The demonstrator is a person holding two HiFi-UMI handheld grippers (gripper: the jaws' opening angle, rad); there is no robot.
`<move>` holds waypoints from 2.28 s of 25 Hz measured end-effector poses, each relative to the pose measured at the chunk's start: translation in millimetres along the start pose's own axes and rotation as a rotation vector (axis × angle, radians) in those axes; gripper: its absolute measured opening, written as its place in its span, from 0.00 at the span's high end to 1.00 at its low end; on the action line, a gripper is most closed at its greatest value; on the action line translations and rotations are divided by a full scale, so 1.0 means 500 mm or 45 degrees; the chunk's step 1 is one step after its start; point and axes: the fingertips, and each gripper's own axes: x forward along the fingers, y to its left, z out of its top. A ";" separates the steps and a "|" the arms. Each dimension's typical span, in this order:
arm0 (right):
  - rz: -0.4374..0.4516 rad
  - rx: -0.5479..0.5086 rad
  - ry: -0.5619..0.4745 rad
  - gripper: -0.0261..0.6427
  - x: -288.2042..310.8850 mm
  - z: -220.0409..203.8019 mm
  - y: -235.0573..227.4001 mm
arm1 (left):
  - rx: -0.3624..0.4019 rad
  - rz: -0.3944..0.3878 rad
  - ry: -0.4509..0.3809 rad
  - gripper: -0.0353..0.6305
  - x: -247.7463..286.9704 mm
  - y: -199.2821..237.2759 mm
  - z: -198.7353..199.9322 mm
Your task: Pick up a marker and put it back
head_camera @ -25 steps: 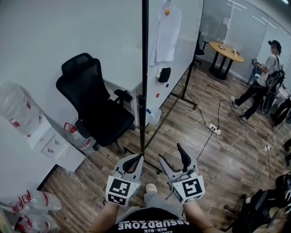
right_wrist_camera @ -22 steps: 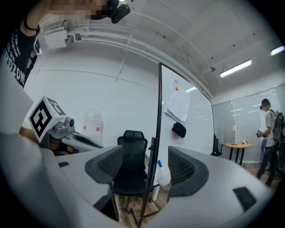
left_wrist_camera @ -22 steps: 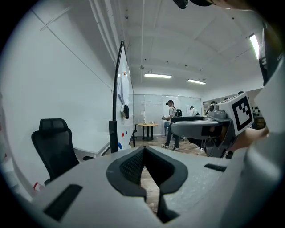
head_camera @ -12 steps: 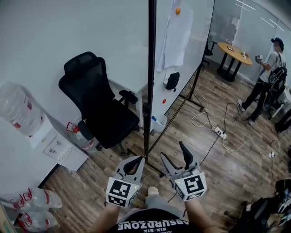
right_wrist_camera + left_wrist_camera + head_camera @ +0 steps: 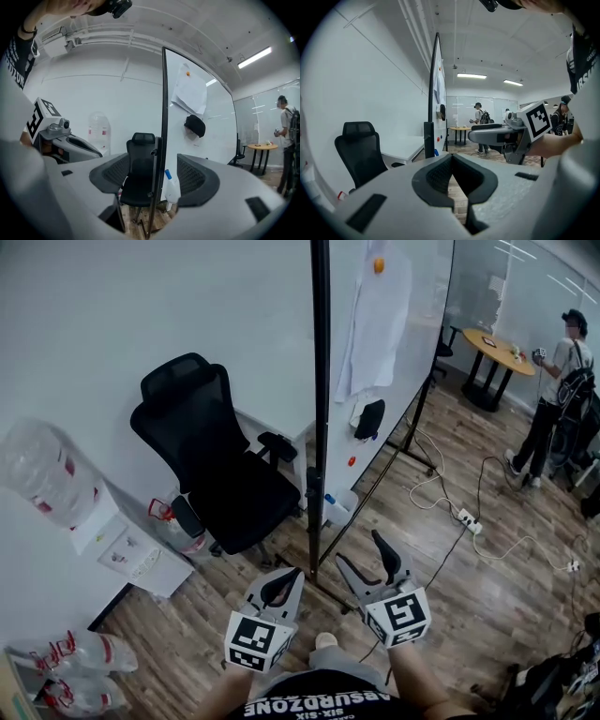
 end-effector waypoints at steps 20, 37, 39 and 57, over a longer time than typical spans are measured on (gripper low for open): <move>0.204 -0.146 0.163 0.52 0.169 -0.066 -0.072 | -0.042 0.098 0.005 0.94 0.093 0.034 0.005; 0.243 -0.294 0.345 0.61 0.279 -0.158 -0.107 | -0.043 0.070 0.013 0.94 0.165 0.068 0.017; 0.246 -0.313 0.369 0.62 0.291 -0.171 -0.110 | -0.047 0.064 0.007 0.94 0.174 0.081 0.022; 0.273 -0.409 0.500 0.77 0.348 -0.230 -0.112 | -0.112 0.010 0.049 0.94 0.225 0.123 -0.005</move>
